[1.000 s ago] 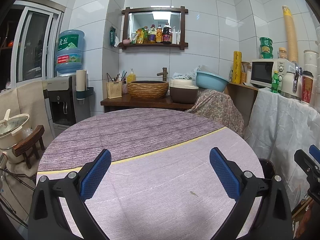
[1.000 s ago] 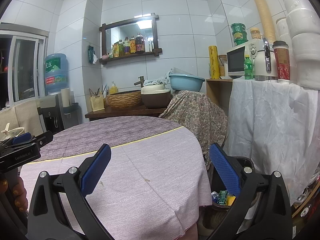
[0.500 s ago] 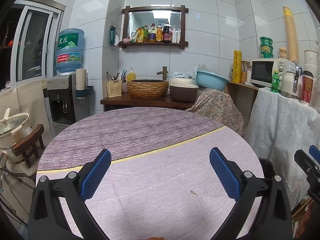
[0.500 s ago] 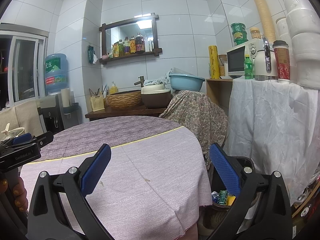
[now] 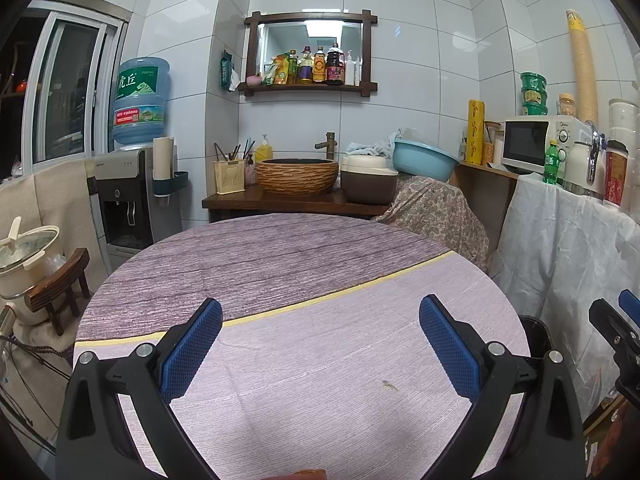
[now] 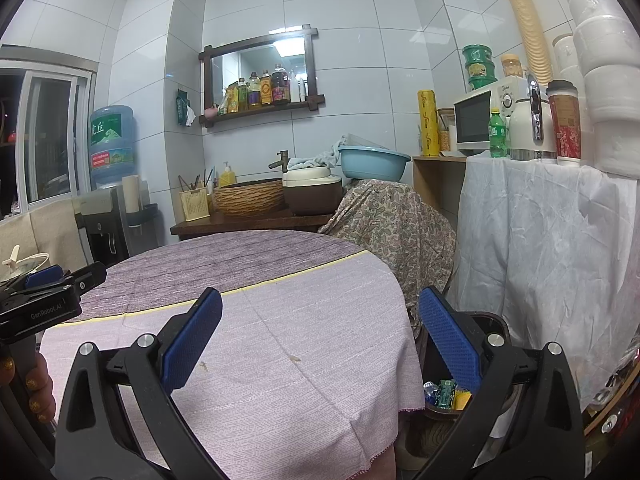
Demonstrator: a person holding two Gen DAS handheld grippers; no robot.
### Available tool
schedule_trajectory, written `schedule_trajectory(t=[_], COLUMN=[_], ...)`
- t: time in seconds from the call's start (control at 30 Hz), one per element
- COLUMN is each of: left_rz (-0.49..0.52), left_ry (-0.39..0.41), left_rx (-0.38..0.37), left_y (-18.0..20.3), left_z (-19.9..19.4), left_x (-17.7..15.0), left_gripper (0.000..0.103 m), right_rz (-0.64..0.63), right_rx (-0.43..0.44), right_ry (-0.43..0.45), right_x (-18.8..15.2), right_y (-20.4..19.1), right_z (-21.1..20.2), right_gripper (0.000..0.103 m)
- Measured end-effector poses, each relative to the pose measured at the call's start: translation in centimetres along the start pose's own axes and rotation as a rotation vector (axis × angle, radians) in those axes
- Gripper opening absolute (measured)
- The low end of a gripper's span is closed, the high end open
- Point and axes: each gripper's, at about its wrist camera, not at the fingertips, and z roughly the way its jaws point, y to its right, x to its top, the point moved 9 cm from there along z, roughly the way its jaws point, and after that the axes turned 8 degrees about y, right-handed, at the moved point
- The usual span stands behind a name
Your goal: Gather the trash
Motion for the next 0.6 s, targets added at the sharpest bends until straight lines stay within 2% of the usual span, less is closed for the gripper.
schedule_trajectory(t=[0.6], left_rz=[0.001], left_ry=[-0.001], left_rx=[0.001], left_y=[0.0], left_z=[-0.02], left_x=[-0.03], left_gripper=[0.098], right_rz=[0.0], right_rx=[0.001], right_ry=[-0.004], right_x=[-0.1], right_y=[-0.04], right_z=[0.07], right_gripper=[0.097])
